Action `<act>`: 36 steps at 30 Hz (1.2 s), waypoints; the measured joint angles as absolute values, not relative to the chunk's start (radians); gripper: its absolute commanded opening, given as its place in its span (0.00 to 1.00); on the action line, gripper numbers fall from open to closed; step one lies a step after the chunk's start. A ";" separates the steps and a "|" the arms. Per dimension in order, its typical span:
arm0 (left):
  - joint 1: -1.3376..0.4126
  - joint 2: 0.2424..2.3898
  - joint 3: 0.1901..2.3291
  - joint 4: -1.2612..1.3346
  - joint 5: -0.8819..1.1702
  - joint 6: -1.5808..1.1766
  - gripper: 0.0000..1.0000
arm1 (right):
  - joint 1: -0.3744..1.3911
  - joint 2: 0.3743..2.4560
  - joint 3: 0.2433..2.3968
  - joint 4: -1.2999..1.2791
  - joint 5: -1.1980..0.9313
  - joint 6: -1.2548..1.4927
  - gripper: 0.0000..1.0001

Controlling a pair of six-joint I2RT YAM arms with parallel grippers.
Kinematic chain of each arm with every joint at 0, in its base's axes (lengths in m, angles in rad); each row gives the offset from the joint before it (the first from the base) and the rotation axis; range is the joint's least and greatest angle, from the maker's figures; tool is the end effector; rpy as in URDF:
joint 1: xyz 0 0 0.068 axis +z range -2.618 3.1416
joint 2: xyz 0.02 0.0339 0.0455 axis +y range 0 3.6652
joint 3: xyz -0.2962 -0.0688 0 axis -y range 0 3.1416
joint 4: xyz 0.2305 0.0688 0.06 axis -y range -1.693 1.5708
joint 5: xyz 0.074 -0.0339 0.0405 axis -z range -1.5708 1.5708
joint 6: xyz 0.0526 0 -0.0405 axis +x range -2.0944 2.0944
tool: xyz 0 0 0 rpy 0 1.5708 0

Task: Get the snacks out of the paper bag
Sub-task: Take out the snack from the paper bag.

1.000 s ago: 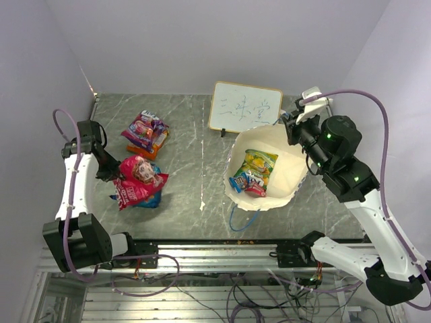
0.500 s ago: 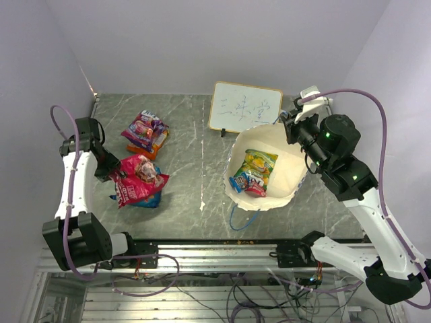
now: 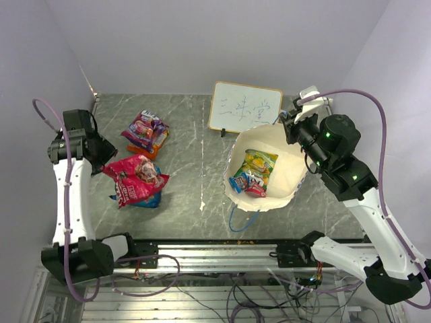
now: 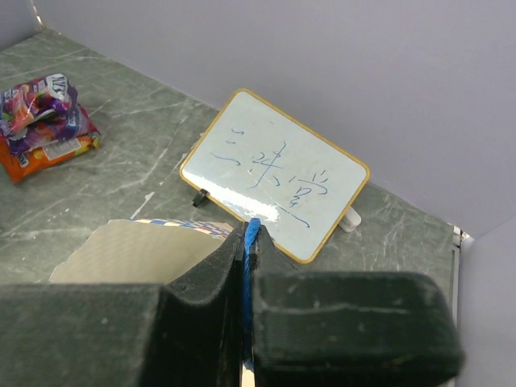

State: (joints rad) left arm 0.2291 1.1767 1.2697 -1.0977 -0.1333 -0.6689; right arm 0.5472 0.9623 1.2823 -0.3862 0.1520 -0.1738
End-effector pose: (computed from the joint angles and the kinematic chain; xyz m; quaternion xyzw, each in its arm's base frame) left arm 0.1911 0.0517 0.3617 -0.4326 0.8550 0.0016 0.2859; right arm 0.1547 0.0849 0.4777 -0.2083 0.6995 0.0720 0.6798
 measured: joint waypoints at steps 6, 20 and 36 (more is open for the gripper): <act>0.084 1.124 1.334 -1.075 -0.093 -0.662 0.79 | 0.547 0.962 1.282 -0.386 0.133 -0.174 0.00; -0.366 1.174 1.375 -0.726 0.043 -0.707 0.76 | 0.547 0.970 1.264 -0.458 -0.403 -0.096 0.00; -1.033 1.119 1.308 -0.558 -0.151 -0.611 0.64 | 0.547 0.895 1.021 -0.274 -0.596 0.259 0.00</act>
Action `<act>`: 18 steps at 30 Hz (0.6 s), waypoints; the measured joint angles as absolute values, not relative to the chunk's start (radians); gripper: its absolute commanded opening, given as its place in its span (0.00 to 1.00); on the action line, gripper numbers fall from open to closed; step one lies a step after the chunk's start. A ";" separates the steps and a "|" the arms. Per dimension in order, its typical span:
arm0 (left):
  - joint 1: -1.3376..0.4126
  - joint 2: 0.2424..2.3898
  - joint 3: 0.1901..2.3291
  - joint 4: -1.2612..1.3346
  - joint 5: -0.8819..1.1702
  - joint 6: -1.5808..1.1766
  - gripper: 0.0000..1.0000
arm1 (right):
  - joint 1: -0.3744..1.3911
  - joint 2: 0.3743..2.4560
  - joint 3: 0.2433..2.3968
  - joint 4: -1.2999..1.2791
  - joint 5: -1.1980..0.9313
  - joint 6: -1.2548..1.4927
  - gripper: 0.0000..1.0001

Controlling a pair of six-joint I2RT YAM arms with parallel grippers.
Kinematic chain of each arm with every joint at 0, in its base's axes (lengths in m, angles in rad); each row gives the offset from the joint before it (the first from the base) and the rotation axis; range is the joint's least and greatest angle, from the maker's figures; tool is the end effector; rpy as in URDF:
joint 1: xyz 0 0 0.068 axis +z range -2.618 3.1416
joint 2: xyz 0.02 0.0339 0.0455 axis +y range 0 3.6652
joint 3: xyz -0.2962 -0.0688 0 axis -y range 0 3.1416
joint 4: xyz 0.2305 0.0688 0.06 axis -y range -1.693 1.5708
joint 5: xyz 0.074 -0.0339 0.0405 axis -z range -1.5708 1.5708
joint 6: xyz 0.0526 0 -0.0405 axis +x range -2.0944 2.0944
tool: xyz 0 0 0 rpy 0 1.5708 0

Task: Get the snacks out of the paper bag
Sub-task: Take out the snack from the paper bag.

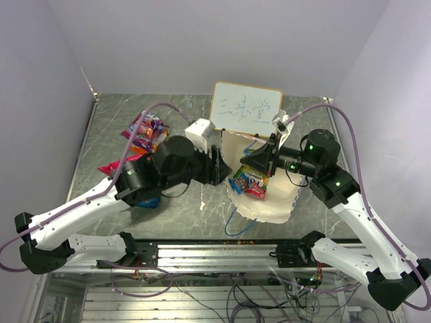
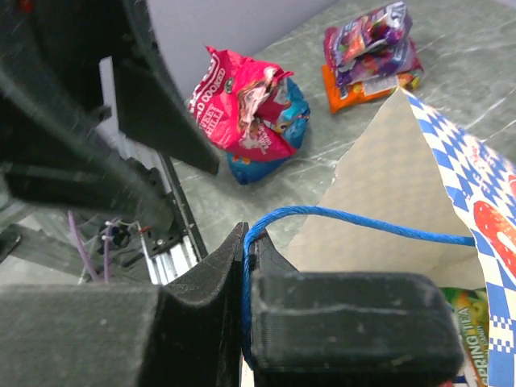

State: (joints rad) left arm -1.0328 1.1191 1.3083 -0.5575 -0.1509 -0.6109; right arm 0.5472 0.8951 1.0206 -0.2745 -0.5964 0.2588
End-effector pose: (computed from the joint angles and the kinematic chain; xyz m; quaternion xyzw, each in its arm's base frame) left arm 0.1212 -0.1878 0.4369 0.1305 0.8130 -0.3708 0.4296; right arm 0.1316 0.1148 0.4156 -0.2938 0.6893 0.4494 0.4864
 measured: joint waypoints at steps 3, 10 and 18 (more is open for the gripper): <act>-1.159 1.125 1.295 -0.558 -0.220 -0.586 0.62 | 0.547 0.899 1.012 -0.279 -0.610 0.294 0.00; -1.387 1.226 1.271 -0.490 -0.338 -0.477 0.54 | 0.548 0.862 1.041 -0.331 -0.473 0.307 0.00; -1.430 1.369 1.122 -0.168 -0.410 -0.307 0.46 | 0.548 0.827 1.100 -0.323 -0.316 0.319 0.00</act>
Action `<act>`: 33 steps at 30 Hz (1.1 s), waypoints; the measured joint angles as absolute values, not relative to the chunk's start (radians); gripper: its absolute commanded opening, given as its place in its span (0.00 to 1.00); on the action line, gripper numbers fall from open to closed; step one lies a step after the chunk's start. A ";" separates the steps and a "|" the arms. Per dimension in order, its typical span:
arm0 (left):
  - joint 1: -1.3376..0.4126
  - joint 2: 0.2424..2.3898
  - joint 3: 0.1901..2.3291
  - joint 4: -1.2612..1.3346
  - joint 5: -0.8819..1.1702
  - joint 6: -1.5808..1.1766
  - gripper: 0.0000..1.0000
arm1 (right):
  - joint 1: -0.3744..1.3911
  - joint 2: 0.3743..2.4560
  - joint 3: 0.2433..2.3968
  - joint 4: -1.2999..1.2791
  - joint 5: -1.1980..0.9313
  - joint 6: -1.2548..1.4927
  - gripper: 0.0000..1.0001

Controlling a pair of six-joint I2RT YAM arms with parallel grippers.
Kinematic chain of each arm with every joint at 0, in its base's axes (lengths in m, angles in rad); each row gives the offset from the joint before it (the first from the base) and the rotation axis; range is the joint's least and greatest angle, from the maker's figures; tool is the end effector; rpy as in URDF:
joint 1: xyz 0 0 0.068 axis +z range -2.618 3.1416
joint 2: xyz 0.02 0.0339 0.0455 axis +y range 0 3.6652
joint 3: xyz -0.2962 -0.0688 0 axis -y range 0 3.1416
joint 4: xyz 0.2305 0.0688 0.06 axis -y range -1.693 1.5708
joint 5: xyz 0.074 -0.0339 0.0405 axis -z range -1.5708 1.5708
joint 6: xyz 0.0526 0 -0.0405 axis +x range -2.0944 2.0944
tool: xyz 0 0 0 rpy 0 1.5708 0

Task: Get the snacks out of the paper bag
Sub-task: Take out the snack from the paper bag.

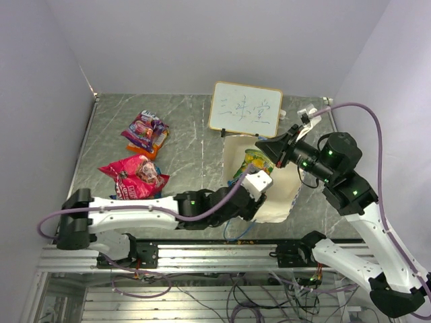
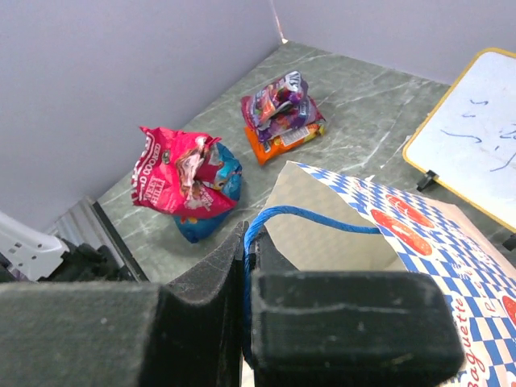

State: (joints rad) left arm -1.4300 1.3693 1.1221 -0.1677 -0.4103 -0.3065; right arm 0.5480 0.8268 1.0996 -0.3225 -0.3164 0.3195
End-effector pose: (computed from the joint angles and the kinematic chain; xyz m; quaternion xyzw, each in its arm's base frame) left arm 0.0644 -0.3047 0.3562 0.3426 0.7533 -0.2979 0.4758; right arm 0.1187 0.0916 0.4452 -0.1894 0.6984 0.3896 0.5697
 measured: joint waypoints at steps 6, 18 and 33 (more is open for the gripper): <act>-1.406 1.557 1.149 -0.003 -0.461 -0.257 0.46 | 0.548 0.838 1.124 -0.339 -0.272 0.313 0.00; -1.278 1.890 1.253 0.165 -0.599 -0.213 0.69 | 0.548 0.842 1.201 -0.383 -0.207 0.258 0.00; -1.164 2.060 1.370 0.165 -0.689 -0.242 0.99 | 0.548 0.857 1.227 -0.404 -0.189 0.198 0.00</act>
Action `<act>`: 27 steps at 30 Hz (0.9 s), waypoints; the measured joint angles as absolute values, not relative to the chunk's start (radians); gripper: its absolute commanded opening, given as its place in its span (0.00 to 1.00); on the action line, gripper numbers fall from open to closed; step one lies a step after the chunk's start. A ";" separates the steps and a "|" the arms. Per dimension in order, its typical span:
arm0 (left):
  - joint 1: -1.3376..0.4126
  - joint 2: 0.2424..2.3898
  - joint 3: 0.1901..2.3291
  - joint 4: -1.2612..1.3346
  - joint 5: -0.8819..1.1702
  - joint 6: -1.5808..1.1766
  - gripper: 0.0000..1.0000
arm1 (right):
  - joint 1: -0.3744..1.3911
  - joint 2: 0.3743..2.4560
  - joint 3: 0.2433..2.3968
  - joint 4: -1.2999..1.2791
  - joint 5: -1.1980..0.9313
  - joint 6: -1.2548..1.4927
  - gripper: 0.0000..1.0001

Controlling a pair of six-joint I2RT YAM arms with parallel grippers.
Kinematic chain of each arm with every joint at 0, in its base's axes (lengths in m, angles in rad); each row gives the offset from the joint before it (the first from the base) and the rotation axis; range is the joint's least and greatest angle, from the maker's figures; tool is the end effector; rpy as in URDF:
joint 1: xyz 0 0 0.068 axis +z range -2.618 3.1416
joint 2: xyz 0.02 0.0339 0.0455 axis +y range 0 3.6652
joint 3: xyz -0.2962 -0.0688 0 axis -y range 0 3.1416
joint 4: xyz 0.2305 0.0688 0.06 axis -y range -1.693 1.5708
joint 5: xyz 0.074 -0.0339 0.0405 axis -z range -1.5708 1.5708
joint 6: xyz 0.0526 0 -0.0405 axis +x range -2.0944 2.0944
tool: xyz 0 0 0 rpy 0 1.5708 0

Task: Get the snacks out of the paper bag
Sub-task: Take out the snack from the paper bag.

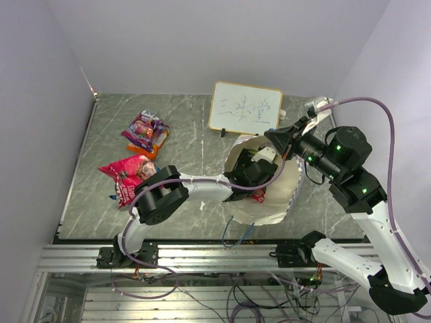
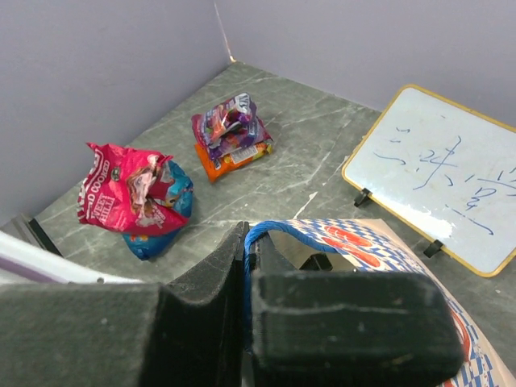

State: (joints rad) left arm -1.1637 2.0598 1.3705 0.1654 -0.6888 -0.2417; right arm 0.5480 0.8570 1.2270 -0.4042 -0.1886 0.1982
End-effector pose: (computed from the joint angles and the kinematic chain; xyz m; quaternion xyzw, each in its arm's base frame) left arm 0.2185 -0.4224 0.2174 0.2115 0.8052 -0.0809 0.5480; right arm 0.1185 0.0839 0.4724 -0.1890 0.6936 0.3152 0.6195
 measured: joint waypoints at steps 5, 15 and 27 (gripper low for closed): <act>-1.125 2.105 1.422 0.147 -0.590 -0.278 0.90 | 0.548 0.857 1.227 -0.410 -0.186 0.189 0.00; -1.113 2.164 1.500 0.067 -0.514 -0.315 0.46 | 0.548 0.853 1.227 -0.421 -0.173 0.182 0.00; -1.110 2.145 1.503 0.043 -0.484 -0.314 0.07 | 0.548 0.854 1.227 -0.433 -0.147 0.175 0.00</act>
State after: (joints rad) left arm -1.1095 2.1452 1.5032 0.0433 -0.4843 -0.3141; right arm 0.5480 0.8539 1.2270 -0.4328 -0.1474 0.1745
